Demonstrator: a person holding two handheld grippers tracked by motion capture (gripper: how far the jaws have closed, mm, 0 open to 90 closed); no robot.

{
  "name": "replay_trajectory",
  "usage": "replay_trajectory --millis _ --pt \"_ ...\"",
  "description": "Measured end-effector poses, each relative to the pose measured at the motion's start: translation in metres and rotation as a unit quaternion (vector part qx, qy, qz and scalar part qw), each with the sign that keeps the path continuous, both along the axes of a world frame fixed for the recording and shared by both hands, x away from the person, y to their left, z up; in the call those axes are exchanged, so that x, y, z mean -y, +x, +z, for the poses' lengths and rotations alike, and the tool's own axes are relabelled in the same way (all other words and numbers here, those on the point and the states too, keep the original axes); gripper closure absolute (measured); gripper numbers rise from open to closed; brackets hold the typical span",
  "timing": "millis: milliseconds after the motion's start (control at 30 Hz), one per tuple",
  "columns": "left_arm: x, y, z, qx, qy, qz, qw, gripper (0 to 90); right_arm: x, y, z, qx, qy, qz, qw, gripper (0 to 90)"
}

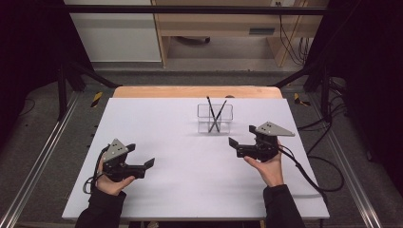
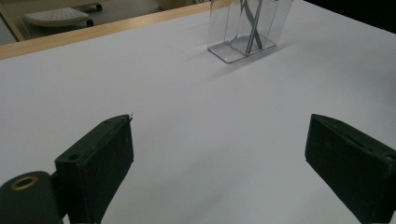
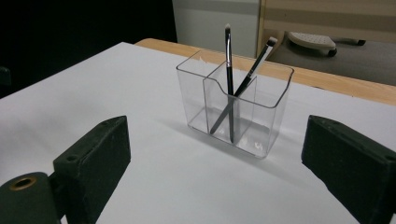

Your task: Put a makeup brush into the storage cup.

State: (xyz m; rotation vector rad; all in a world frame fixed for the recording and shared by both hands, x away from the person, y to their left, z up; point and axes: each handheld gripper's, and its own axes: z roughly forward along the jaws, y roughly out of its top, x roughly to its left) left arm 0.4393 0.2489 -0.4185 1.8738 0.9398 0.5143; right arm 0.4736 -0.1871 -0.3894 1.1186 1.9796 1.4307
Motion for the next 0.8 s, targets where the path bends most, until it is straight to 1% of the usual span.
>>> replay_trajectory --millis 167,400,467,667,800 --pt "-0.002 0.0 -0.001 -0.003 0.0 0.0 1.0 7.1 0.009 -0.008 -0.005 -0.003 -0.006 -0.003 1.0 7.7" --pt "-0.005 0.0 -0.001 -0.005 0.001 0.003 1.0 6.7 0.023 -0.019 -0.017 -0.01 -0.011 -0.004 0.9999 7.0" --pt "-0.005 0.0 -0.002 -0.006 0.002 0.004 1.0 6.6 0.026 -0.021 -0.02 -0.013 -0.016 -0.005 0.9998 6.7" --pt "-0.006 0.0 -0.002 -0.006 0.003 0.006 1.0 6.4 0.032 -0.026 -0.025 -0.015 -0.01 -0.006 0.9998 6.7" --pt "-0.005 0.001 -0.003 -0.009 0.008 0.006 0.9999 6.4 0.036 -0.03 -0.027 -0.016 -0.008 -0.008 0.9998 6.7"
